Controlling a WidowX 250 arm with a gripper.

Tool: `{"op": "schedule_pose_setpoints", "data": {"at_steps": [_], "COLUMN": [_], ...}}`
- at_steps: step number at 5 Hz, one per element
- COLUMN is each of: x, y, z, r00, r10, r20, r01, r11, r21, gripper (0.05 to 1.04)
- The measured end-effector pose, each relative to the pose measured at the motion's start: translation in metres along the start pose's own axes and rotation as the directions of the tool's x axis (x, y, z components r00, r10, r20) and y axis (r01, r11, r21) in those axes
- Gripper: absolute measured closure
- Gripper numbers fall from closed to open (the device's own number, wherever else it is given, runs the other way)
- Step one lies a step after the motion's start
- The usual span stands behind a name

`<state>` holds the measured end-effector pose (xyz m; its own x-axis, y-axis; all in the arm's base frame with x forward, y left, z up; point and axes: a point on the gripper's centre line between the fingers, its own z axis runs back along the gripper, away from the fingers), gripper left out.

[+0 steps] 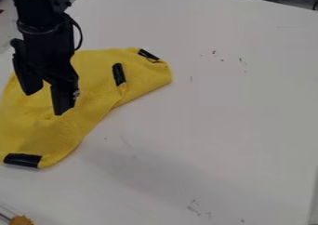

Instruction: Fold the cloth from left to right

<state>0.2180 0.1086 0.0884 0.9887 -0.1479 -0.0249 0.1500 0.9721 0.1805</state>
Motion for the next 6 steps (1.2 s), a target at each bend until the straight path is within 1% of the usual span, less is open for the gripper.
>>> {"op": "schedule_pose_setpoints", "data": {"at_steps": [1, 2, 3, 4, 5, 6], "x": [0.027, 0.064, 0.093, 0.106, 0.107, 0.098], "y": [0.019, 0.056, 0.096, 0.124, 0.138, 0.152], "z": [0.0, -0.007, -0.016, -0.027, -0.049, -0.059], "r00": [1.0, 0.999, 0.998, 0.993, 0.99, 0.983], "r10": [0.004, 0.031, 0.057, 0.102, 0.134, 0.172], "r20": [0.017, 0.027, 0.039, 0.052, 0.042, 0.064], "r01": [-0.005, -0.031, -0.059, -0.106, -0.137, -0.178], "r11": [1.0, 0.999, 0.997, 0.992, 0.987, 0.98], "r21": [0.012, 0.016, 0.043, 0.071, 0.081, 0.092], "gripper": [0.083, 0.083, 0.083, 0.083, 0.083, 0.083]}}
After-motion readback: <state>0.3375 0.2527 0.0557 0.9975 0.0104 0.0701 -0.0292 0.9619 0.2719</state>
